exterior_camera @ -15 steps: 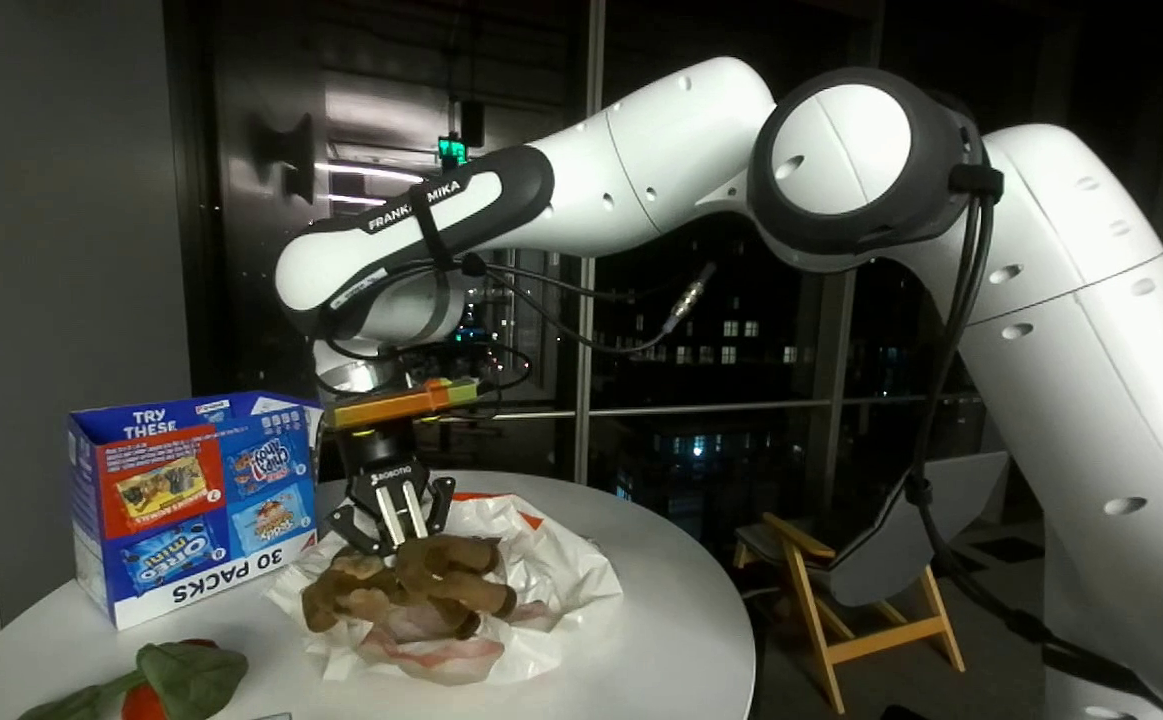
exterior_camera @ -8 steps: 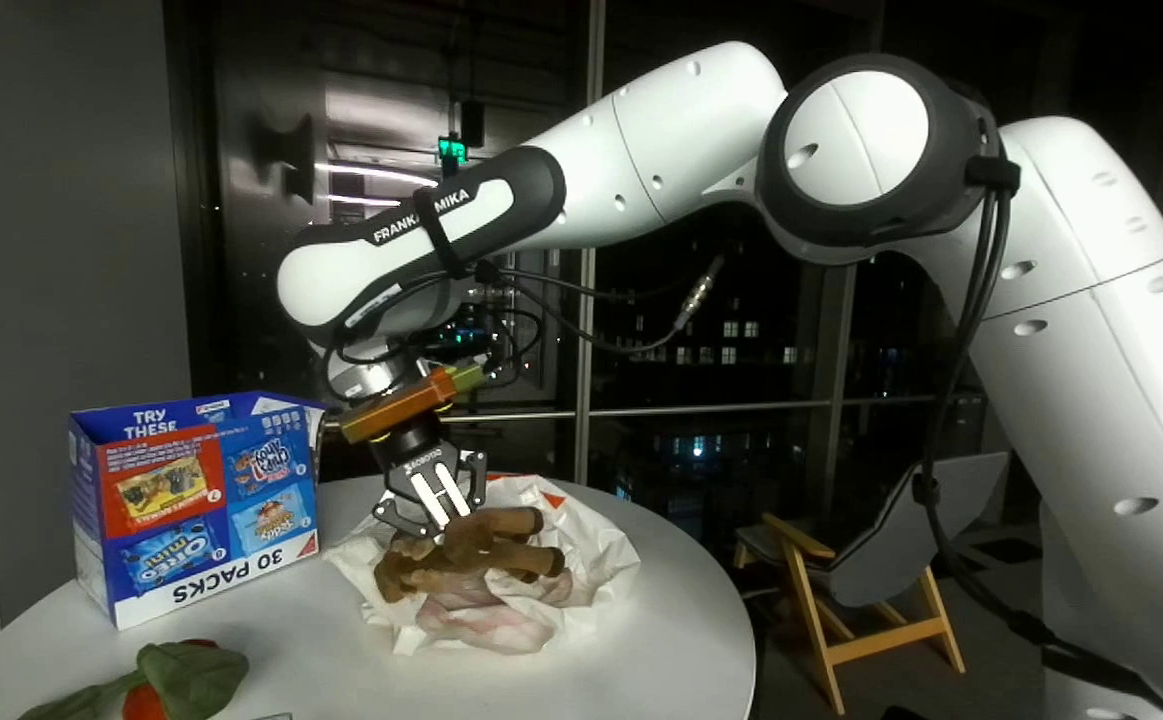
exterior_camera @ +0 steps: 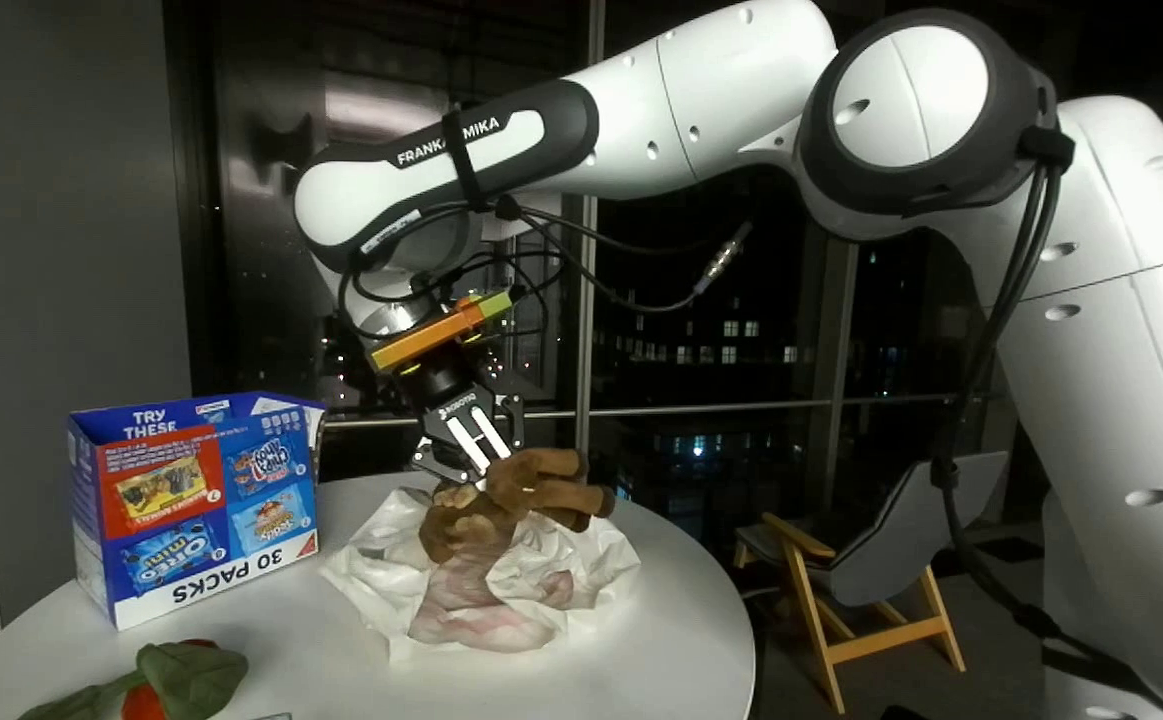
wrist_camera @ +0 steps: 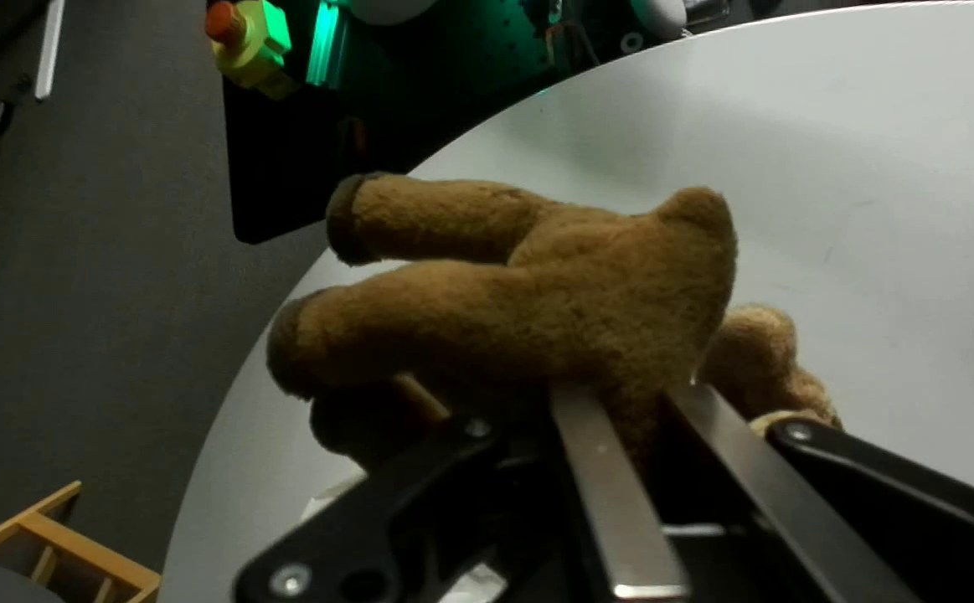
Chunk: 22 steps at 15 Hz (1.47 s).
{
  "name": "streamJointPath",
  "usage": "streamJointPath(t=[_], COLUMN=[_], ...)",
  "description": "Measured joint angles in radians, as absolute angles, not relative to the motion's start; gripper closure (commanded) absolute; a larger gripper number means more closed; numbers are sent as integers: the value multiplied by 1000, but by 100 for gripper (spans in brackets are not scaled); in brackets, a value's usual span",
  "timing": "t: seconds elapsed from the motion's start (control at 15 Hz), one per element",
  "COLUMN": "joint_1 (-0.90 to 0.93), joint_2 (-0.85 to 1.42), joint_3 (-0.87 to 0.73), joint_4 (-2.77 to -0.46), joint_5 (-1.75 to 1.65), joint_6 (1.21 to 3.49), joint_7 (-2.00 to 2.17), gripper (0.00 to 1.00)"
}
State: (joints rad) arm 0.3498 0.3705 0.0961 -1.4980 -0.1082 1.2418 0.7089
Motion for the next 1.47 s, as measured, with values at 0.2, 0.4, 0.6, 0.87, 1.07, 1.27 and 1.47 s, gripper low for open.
streamJointPath(t=[0.2, 0.4, 0.6, 0.87, 1.07, 1.27, 1.47], joint_1=[339, 337, 340, 349, 351, 352, 361], joint_2=[403, 468, 532, 591, 627, 663, 699], joint_3=[90, 82, 75, 51, 29, 19, 30], joint_4=[-1487, -1452, -1398, -1326, -1282, -1245, -1196], joint_5=[-108, -110, -116, -148, -172, -177, -153], joint_6=[1192, 1185, 1187, 1204, 1205, 1195, 1180], joint_7=[774, 854, 953, 1122, 1246, 1343, 1369], gripper=[93, 91, 91, 93, 93, 93, 92])
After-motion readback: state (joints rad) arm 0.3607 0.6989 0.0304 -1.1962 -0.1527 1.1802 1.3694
